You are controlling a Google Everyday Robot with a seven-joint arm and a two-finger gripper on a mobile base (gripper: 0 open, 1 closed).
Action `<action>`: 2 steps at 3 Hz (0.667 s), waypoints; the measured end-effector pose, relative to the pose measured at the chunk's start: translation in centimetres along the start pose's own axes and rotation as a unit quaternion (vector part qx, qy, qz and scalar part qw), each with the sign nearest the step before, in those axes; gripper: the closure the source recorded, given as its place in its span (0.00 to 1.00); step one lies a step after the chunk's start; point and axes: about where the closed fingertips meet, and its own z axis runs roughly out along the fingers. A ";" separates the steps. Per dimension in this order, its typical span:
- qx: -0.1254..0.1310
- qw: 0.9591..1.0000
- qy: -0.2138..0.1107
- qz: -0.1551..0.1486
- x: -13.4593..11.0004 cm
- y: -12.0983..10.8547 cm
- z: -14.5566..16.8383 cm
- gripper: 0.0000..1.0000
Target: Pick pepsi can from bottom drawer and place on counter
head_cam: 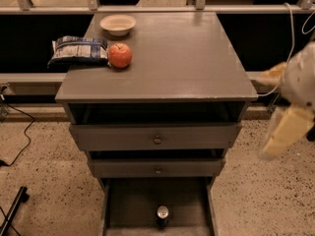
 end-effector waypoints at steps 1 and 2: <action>-0.039 0.995 -0.093 -0.011 0.0 4.2 7.3 0.00; -0.033 0.991 -0.129 0.003 1.0 6.1 9.4 0.00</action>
Offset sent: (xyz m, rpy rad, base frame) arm -0.0162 0.0297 -0.0657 0.1580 0.0136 0.0812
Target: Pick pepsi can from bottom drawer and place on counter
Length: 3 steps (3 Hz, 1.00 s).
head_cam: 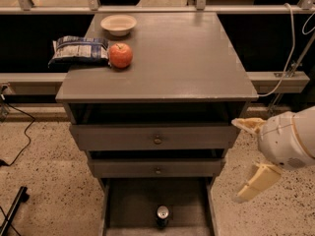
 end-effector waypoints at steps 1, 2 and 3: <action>-0.010 1.000 0.016 -0.003 0.0 0.1 0.2 0.00; -0.019 1.000 -0.014 0.021 3.5 0.7 3.6 0.00; -0.013 0.993 -0.096 0.063 8.3 3.2 10.2 0.00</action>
Offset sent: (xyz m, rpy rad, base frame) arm 0.0161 -0.0410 -0.1442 0.1934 0.0201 -0.0764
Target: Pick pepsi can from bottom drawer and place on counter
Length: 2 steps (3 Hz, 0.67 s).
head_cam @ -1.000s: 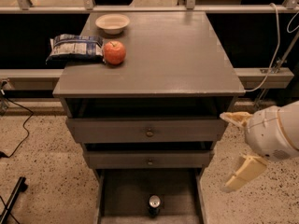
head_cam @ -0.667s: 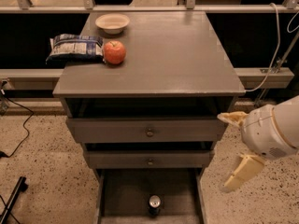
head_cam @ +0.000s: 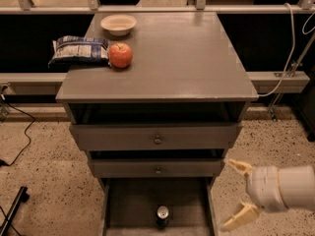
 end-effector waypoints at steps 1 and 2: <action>0.030 0.998 -0.049 0.018 6.5 1.2 4.8 0.00; 0.022 0.997 -0.069 0.030 8.4 1.5 7.4 0.00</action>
Offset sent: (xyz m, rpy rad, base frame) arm -0.0104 -0.0065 -0.0700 0.0850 -0.0424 -0.0623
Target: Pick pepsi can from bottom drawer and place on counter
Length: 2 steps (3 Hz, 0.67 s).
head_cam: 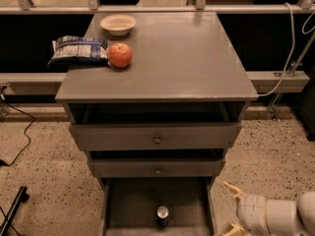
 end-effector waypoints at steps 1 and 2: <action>-0.002 1.000 0.000 0.001 -0.1 0.1 0.0 0.00; 0.009 1.000 0.000 0.017 1.3 -1.0 3.0 0.00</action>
Offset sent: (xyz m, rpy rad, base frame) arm 0.0858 0.0534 -0.1442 0.0263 0.0673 -0.1825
